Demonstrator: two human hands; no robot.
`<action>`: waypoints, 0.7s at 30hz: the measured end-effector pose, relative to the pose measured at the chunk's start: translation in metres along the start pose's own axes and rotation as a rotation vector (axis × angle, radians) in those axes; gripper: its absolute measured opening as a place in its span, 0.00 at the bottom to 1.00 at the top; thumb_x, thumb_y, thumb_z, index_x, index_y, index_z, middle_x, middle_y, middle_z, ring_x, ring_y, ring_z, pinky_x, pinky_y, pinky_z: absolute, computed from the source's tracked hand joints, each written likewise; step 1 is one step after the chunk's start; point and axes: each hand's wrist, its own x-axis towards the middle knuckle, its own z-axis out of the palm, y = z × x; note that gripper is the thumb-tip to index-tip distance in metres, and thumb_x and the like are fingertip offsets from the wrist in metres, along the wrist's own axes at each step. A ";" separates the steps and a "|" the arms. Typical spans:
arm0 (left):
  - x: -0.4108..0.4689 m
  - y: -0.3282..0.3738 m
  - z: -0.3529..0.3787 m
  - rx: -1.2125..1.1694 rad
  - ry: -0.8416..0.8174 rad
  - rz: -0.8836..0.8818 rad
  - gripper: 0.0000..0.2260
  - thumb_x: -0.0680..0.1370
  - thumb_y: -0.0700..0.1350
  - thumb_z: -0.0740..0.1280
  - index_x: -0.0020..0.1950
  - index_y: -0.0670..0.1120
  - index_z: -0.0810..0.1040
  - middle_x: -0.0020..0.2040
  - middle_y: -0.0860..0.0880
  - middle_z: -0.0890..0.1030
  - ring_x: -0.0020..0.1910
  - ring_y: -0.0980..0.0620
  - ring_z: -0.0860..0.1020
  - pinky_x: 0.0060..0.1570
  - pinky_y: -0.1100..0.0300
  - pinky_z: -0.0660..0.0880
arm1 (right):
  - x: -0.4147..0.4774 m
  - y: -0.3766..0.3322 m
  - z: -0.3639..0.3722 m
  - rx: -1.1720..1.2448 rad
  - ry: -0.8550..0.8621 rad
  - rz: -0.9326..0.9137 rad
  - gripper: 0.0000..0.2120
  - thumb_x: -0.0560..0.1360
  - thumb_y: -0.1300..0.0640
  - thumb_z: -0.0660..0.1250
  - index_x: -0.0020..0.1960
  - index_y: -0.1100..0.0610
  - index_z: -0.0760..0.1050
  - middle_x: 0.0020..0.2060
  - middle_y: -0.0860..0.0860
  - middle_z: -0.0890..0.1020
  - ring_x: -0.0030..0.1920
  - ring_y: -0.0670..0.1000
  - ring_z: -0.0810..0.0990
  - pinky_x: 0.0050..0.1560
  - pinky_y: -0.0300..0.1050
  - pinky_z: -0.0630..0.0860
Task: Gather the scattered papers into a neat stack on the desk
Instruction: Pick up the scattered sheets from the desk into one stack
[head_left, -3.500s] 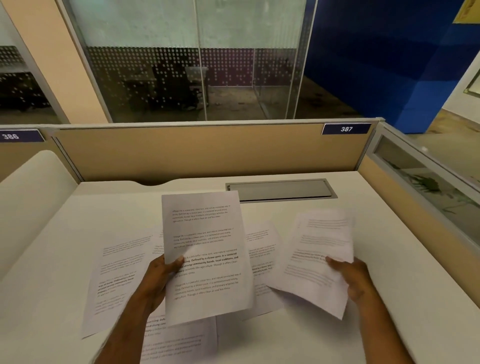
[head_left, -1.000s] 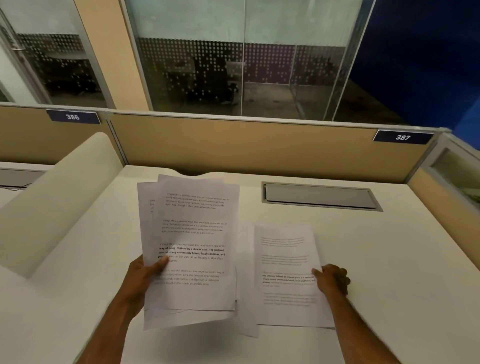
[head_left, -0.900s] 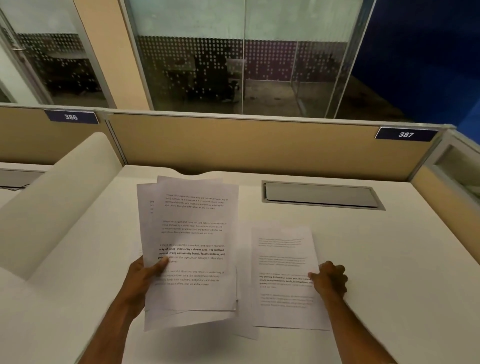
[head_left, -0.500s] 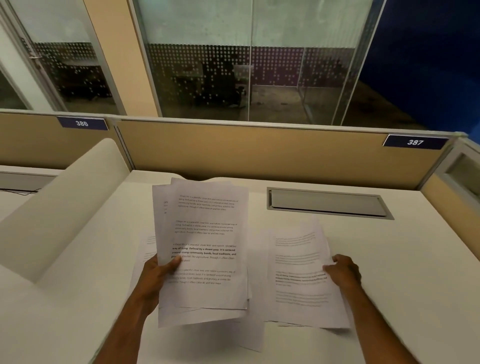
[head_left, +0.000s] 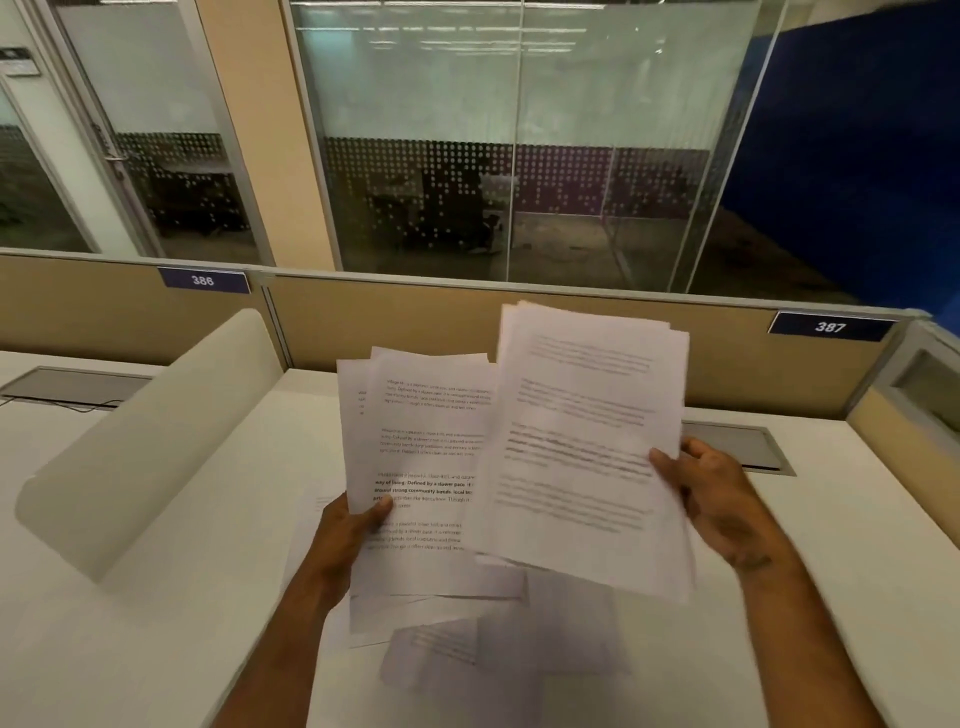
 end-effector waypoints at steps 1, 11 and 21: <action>-0.001 0.001 0.002 -0.001 -0.023 0.002 0.13 0.78 0.40 0.71 0.63 0.43 0.81 0.56 0.39 0.87 0.54 0.35 0.85 0.55 0.38 0.81 | 0.001 0.009 0.016 -0.013 -0.014 0.015 0.11 0.77 0.67 0.67 0.58 0.65 0.77 0.46 0.57 0.88 0.40 0.53 0.88 0.44 0.47 0.85; -0.022 0.004 0.017 0.041 -0.121 0.044 0.13 0.79 0.45 0.71 0.61 0.40 0.81 0.55 0.32 0.85 0.51 0.32 0.85 0.52 0.35 0.82 | -0.002 0.082 0.115 -0.013 -0.022 0.105 0.15 0.78 0.54 0.70 0.63 0.55 0.73 0.52 0.57 0.87 0.47 0.60 0.87 0.49 0.57 0.85; -0.029 -0.005 0.016 -0.027 -0.147 0.006 0.18 0.78 0.49 0.72 0.66 0.46 0.79 0.59 0.38 0.85 0.53 0.34 0.86 0.51 0.35 0.82 | 0.002 0.095 0.134 -0.165 -0.012 -0.077 0.25 0.78 0.54 0.70 0.70 0.41 0.65 0.53 0.45 0.83 0.43 0.47 0.87 0.33 0.35 0.81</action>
